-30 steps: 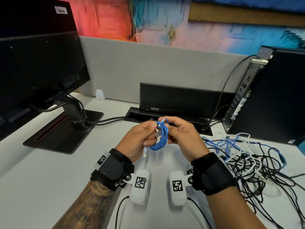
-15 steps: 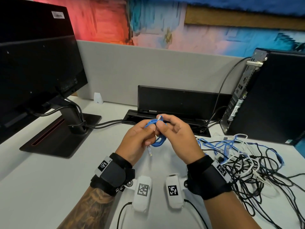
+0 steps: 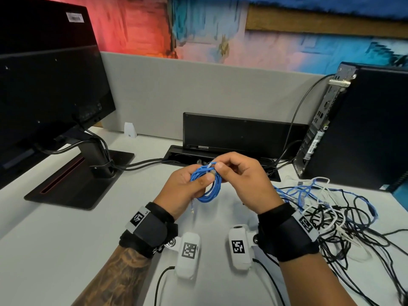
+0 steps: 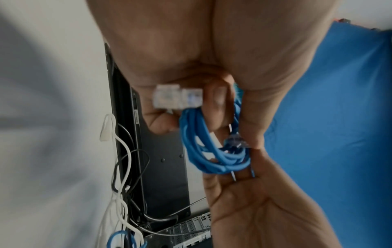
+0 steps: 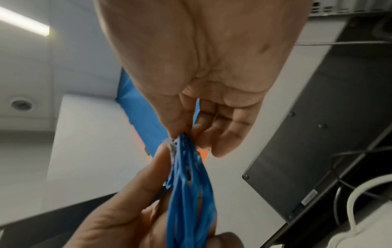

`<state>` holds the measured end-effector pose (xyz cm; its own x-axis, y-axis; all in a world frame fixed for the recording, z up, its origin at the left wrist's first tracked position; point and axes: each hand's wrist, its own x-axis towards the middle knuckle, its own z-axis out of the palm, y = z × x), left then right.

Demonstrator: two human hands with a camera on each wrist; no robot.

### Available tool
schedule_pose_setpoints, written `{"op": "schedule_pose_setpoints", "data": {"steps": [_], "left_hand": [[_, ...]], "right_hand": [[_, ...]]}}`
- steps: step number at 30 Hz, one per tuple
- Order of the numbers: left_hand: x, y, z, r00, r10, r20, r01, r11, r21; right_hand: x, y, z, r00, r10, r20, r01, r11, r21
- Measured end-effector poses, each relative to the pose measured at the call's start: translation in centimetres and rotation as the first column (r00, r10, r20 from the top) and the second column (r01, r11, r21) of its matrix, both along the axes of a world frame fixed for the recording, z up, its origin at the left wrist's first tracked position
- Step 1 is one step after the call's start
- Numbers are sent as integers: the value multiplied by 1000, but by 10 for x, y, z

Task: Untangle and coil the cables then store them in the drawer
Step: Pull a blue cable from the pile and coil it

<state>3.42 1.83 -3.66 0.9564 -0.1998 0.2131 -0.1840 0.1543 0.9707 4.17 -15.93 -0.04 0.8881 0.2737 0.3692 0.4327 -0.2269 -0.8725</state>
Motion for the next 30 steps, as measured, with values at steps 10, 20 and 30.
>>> {"op": "schedule_pose_setpoints", "data": {"steps": [10,20,30], "left_hand": [[-2,-5,3,998,48,28,-48,999,9],[-6,-11,9,997,72,24,-74,994,85],[-6,-9,7,995,69,69,-79,986,150]], "right_hand": [[1,-1,-2,994,42,97,-47,997,53],[5,8,-15,951,-161,264,149,987,65],[5,9,-17,941,-202,272,184,979,91]]}}
